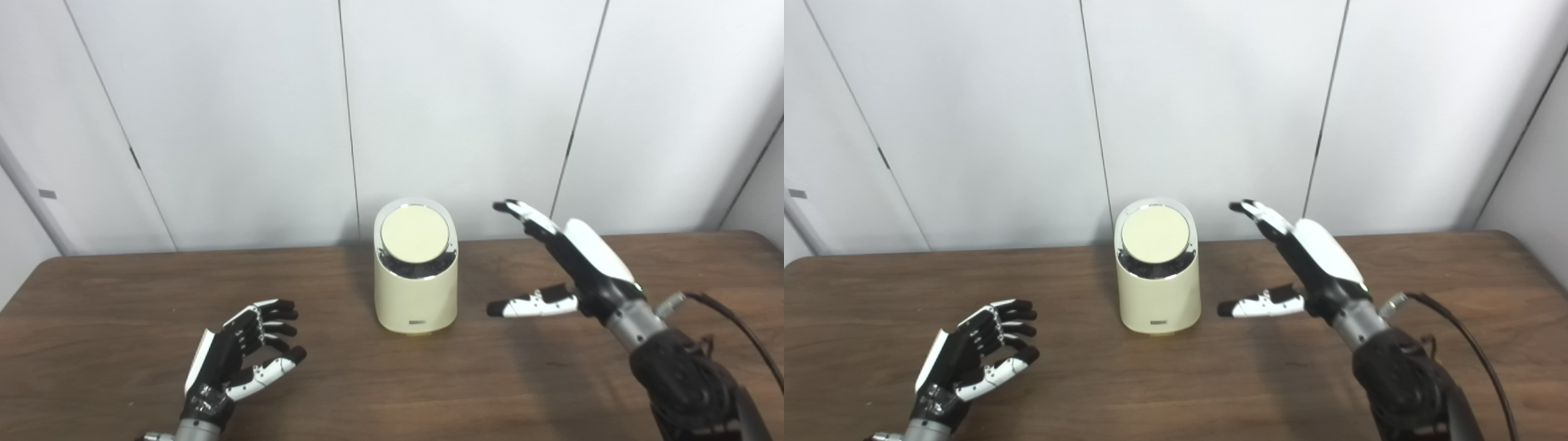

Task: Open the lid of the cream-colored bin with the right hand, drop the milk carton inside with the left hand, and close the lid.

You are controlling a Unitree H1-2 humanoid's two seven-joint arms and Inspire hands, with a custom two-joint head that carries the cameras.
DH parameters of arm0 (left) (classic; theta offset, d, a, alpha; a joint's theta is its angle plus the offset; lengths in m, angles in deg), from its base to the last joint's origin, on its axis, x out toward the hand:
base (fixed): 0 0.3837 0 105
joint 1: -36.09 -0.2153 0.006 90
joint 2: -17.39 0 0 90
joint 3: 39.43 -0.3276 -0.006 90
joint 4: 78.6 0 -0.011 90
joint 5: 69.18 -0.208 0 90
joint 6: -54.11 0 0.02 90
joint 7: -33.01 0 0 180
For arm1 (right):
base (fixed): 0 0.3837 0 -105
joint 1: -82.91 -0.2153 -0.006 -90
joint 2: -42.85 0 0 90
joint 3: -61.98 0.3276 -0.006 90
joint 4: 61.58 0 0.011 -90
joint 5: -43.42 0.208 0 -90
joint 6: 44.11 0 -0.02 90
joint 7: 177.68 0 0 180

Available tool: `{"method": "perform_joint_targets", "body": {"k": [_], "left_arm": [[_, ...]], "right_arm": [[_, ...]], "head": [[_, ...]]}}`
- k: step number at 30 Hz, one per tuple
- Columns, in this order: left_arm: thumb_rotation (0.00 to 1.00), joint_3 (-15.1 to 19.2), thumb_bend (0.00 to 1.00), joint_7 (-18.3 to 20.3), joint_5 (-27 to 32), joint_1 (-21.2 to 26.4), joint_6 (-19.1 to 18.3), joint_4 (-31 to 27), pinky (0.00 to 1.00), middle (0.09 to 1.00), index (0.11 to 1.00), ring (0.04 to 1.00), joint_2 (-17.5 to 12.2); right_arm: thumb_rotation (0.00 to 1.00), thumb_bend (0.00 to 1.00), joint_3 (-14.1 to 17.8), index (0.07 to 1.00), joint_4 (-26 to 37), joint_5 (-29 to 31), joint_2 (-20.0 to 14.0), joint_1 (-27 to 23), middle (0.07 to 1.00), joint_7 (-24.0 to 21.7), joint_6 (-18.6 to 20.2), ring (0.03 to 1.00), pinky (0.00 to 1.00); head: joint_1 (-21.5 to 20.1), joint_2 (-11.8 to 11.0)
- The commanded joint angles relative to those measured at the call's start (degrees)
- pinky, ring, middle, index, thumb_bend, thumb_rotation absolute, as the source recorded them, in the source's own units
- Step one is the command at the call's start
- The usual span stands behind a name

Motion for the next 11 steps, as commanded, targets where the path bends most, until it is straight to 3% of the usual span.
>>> {"method": "perform_joint_targets", "body": {"k": [1, 6, 11], "left_arm": [[0.24, 0.28, 0.75, 0.09, 0.72, 1.53, 1.00, -1.50, 0.52, 0.700, 0.727, 0.626, -0.86], [0.23, 0.36, 0.75, 0.76, 2.08, 1.93, 1.80, -0.36, 0.50, 0.694, 0.728, 0.613, -0.79], [0.24, 0.31, 0.76, 1.15, 1.96, 2.36, 2.33, 0.98, 0.51, 0.699, 0.735, 0.619, -0.78]], "right_arm": [[0.29, 0.75, 1.15, 0.922, 1.04, 3.75, 0.96, -0.25, 0.948, 1.83, -0.02, 0.908, 0.83], [0.30, 0.75, 1.00, 0.930, -2.52, 6.99, 3.28, 2.84, 0.891, 4.99, -2.81, 0.841, 0.69], [0.22, 0.75, 1.47, 0.927, -6.60, 11.62, 6.04, 4.70, 0.904, 7.82, -6.54, 0.855, 0.73]], "head": [[-0.11, -0.12], [-0.68, -0.28], [-1.75, -0.61]]}}
